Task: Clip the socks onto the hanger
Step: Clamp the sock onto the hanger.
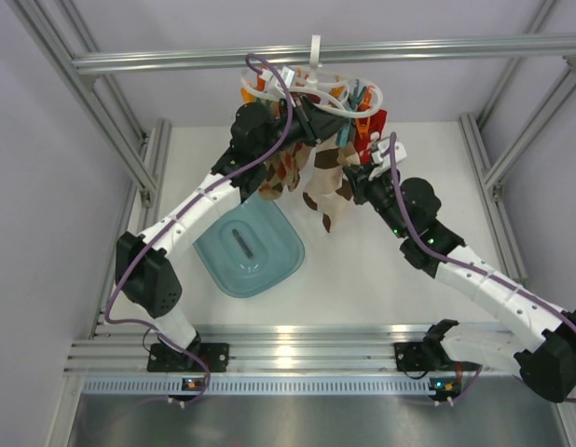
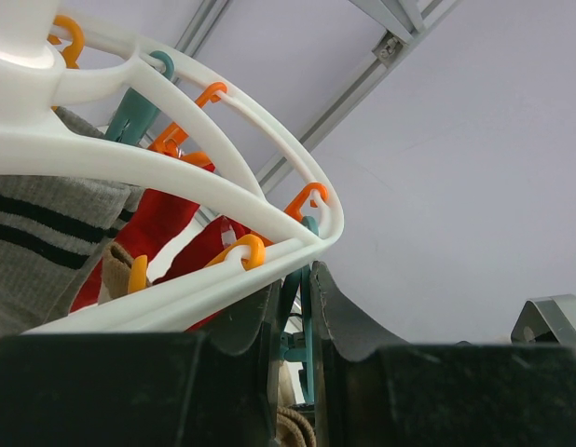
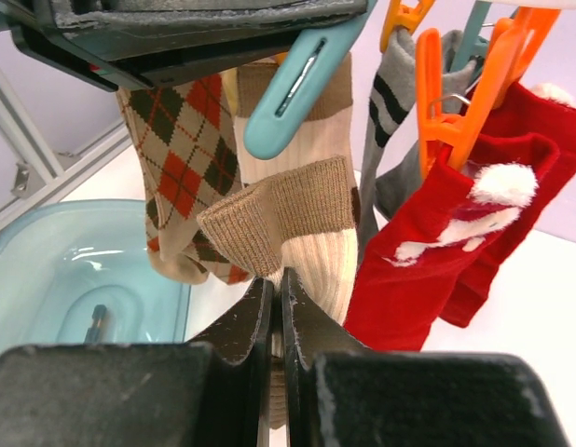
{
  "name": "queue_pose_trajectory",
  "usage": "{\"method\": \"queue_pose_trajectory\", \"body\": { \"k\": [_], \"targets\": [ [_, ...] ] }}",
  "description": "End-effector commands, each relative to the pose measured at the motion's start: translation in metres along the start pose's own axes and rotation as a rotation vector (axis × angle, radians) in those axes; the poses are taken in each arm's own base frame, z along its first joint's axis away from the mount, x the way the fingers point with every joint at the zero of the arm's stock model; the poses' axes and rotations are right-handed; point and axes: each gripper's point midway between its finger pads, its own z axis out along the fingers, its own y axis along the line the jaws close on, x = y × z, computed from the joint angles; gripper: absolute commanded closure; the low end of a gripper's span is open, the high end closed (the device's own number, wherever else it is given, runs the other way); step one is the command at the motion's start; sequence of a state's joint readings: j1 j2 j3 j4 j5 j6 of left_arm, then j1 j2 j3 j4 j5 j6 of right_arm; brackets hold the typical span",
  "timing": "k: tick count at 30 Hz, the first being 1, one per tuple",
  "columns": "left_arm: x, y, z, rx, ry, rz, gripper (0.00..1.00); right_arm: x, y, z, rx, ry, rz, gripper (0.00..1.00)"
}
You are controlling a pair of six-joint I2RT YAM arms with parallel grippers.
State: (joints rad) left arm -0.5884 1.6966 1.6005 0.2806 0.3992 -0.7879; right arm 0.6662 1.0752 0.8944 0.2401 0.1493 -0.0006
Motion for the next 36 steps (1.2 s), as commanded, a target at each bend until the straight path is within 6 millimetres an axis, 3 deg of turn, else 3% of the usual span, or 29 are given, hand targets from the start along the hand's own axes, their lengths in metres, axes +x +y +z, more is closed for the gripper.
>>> {"method": "queue_pose_trajectory", "body": {
  "k": [1, 36],
  "targets": [
    [-0.004, 0.043, -0.005, -0.138, -0.026, -0.031, 1.00, -0.018, -0.009, -0.005, 0.039, -0.055, -0.003, 1.00],
    [0.013, 0.046, 0.000, -0.153, -0.001, -0.038, 1.00, -0.055, 0.003, 0.013, 0.028, -0.101, 0.216, 1.00]
  ]
}}
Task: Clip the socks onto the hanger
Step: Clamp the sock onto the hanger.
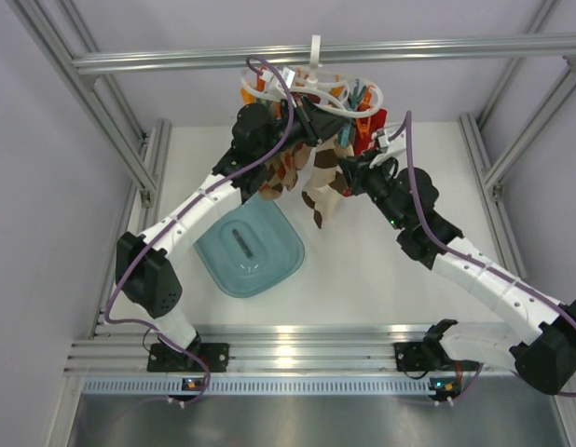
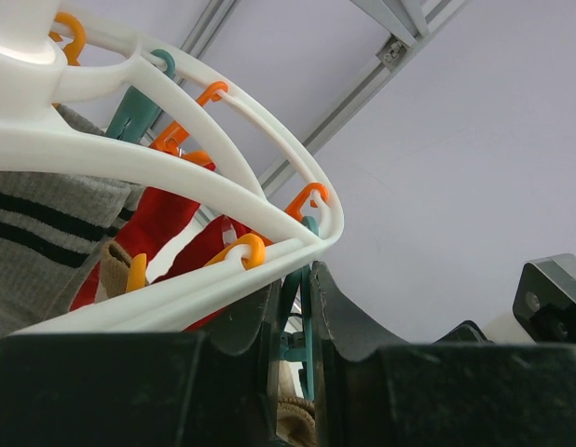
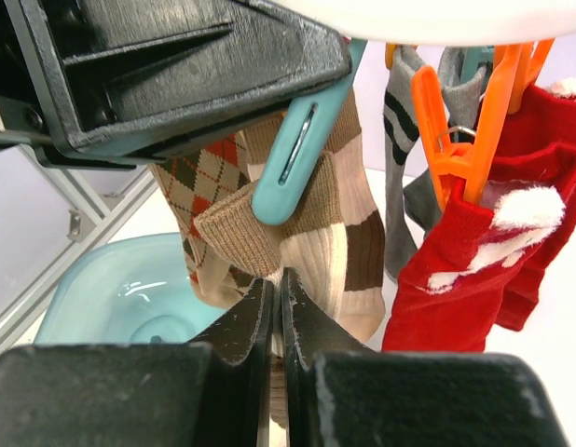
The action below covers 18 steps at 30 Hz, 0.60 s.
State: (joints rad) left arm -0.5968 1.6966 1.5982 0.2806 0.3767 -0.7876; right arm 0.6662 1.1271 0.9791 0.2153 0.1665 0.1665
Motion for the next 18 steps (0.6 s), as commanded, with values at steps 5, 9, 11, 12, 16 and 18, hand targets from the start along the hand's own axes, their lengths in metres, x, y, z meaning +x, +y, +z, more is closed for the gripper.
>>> {"method": "queue_pose_trajectory", "body": {
  "k": [5, 9, 11, 12, 16, 18],
  "targets": [
    [0.008, 0.042, 0.000, -0.133, -0.001, -0.028, 1.00, -0.027, -0.002, -0.006, 0.029, -0.052, 0.055, 1.00],
    [0.003, 0.040, 0.002, -0.128, -0.012, -0.014, 1.00, -0.015, -0.008, -0.015, 0.052, -0.012, 0.062, 1.00],
    [0.001, 0.038, 0.003, -0.124, -0.016, -0.011, 1.00, -0.007, -0.010, -0.017, 0.065, 0.011, 0.075, 1.00],
    [-0.001, 0.038, 0.003, -0.125, -0.019, -0.006, 1.00, -0.006, -0.012, -0.017, 0.076, 0.013, 0.082, 1.00],
    [0.001, 0.040, 0.003, -0.133, -0.014, 0.001, 1.00, -0.012, -0.013, -0.016, 0.094, 0.001, 0.117, 1.00],
    [0.001, 0.041, 0.002, -0.137, -0.014, 0.003, 1.00, -0.012, -0.014, -0.014, 0.109, 0.008, 0.122, 1.00]
  ]
}}
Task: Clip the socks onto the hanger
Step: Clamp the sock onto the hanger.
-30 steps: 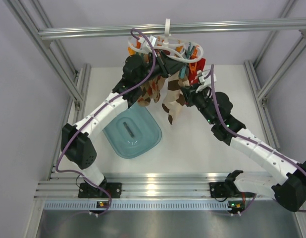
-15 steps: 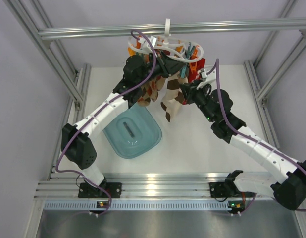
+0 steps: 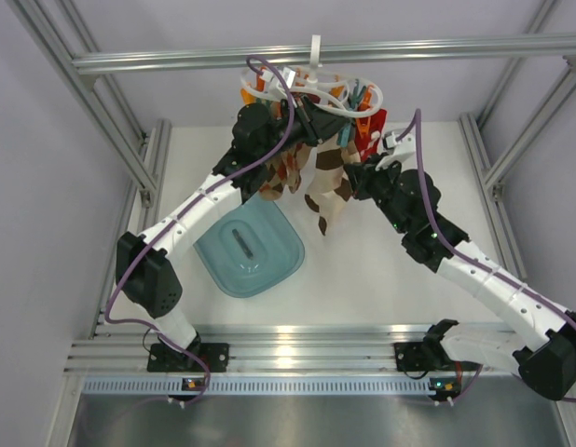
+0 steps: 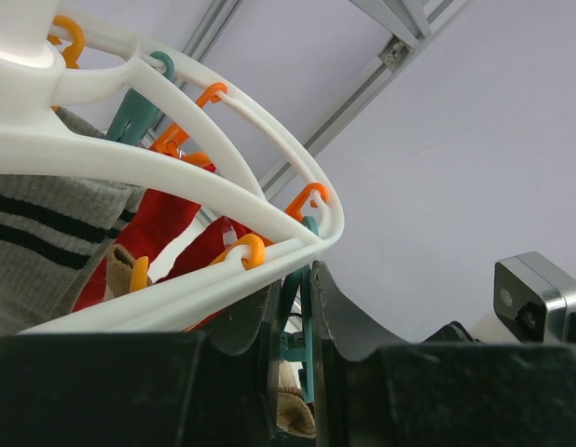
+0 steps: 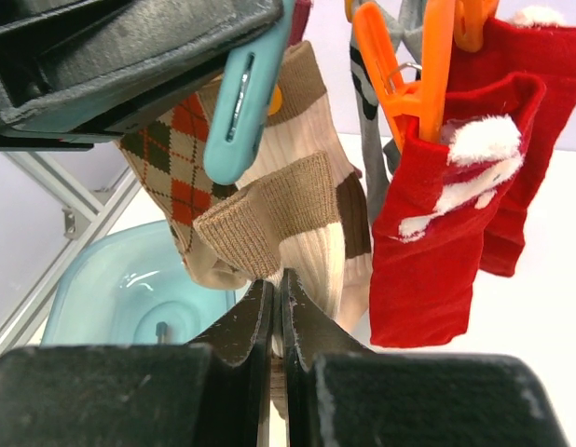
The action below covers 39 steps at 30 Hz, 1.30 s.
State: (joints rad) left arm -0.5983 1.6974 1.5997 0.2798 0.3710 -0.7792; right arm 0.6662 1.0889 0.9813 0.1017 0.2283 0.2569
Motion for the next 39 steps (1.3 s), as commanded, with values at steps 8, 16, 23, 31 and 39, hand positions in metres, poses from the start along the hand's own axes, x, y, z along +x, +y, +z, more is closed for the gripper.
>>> {"method": "queue_pose_trajectory", "body": {
  "k": [8, 16, 23, 31, 39],
  "targets": [
    [0.004, 0.042, 0.002, -0.146, -0.007, -0.009, 1.00, -0.027, 0.005, 0.002, 0.021, -0.056, 0.082, 1.00],
    [0.012, 0.043, 0.004, -0.153, 0.012, -0.006, 1.00, -0.038, 0.010, 0.006, 0.013, -0.077, 0.094, 1.00],
    [0.012, 0.044, 0.003, -0.162, 0.013, 0.006, 1.00, -0.042, 0.012, 0.009, 0.014, -0.082, 0.098, 1.00],
    [0.011, 0.041, 0.004, -0.155, 0.007, -0.003, 1.00, -0.035, 0.021, 0.013, -0.011, -0.059, 0.096, 1.00],
    [0.011, 0.042, 0.005, -0.158, 0.003, -0.012, 1.00, -0.030, 0.022, 0.011, -0.015, -0.053, 0.083, 1.00]
  ]
}}
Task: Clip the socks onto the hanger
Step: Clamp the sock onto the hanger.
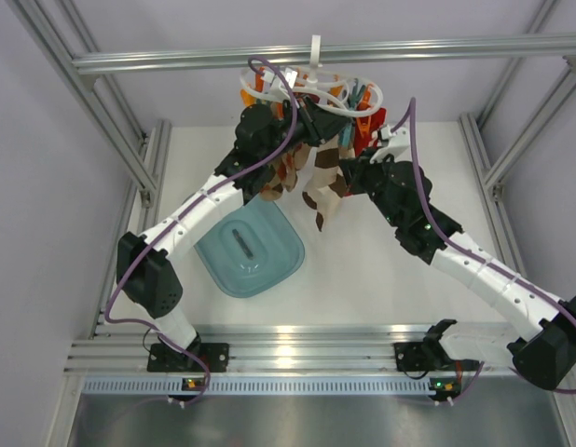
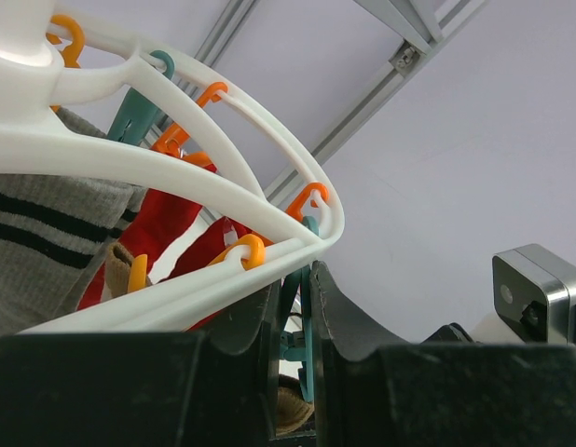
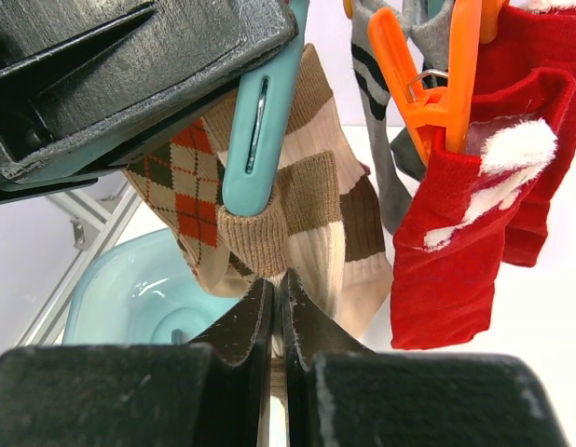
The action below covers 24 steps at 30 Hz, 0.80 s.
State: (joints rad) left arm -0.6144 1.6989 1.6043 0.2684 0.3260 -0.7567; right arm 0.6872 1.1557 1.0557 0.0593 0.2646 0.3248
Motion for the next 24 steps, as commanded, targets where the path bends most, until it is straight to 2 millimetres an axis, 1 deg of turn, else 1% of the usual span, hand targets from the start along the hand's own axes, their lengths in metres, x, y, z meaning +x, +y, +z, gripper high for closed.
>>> {"method": "queue_pose_trajectory", "body": {
  "k": [1, 7, 15, 20, 24],
  "targets": [
    [0.010, 0.042, 0.002, -0.137, 0.018, -0.029, 1.00, -0.029, 0.016, -0.003, -0.042, -0.079, 0.026, 1.00],
    [0.010, 0.043, 0.003, -0.142, 0.014, -0.037, 1.00, -0.026, 0.017, -0.005, -0.043, -0.075, 0.015, 1.00],
    [0.008, 0.046, 0.003, -0.166, 0.005, -0.031, 1.00, -0.025, 0.006, -0.008, 0.007, -0.074, -0.005, 1.00],
    [0.009, 0.049, 0.004, -0.179, 0.007, -0.030, 1.00, -0.022, 0.001, -0.006, 0.039, -0.062, -0.022, 1.00],
    [0.007, 0.050, 0.003, -0.187, 0.000, -0.027, 1.00, -0.019, 0.001, -0.005, 0.051, -0.046, -0.031, 1.00]
  ]
}}
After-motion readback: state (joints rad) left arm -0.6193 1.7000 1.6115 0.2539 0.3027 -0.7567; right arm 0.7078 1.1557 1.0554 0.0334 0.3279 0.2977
